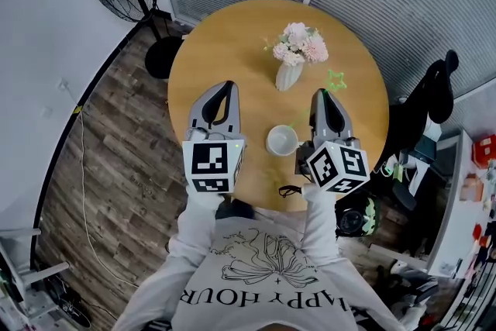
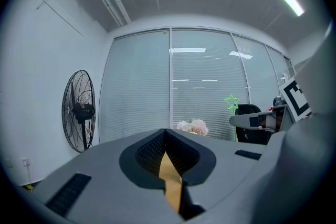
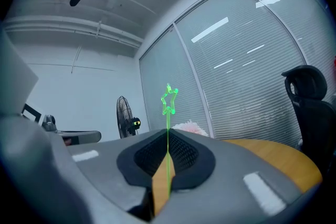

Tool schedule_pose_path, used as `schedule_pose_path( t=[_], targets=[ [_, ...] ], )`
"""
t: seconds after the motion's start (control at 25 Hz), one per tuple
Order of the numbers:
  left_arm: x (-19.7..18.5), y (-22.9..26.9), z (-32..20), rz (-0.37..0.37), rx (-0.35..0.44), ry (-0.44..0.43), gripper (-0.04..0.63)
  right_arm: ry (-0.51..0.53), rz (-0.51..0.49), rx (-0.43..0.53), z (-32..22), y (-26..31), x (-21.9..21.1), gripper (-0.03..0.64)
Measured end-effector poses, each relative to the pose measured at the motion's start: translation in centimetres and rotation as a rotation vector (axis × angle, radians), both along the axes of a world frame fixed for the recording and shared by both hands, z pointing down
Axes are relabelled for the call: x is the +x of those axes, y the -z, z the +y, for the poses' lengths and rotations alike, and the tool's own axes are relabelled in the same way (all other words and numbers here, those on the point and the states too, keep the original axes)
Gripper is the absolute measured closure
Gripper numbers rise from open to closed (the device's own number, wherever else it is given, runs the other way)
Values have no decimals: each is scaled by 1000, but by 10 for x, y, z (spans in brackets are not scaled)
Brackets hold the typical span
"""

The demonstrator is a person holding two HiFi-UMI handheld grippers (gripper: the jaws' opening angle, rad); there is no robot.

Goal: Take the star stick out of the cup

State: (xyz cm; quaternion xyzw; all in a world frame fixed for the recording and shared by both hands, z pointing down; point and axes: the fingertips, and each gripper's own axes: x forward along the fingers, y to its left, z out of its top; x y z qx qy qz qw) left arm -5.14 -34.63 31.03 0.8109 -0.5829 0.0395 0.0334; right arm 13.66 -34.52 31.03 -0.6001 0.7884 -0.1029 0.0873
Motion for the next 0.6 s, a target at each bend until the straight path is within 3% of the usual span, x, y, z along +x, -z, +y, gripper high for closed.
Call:
schedule_pose_path(
  t=[0.6],
  targets=[
    [-3, 3, 2, 4, 3, 2, 589, -7, 3, -14, 2, -3, -3, 601]
  ],
)
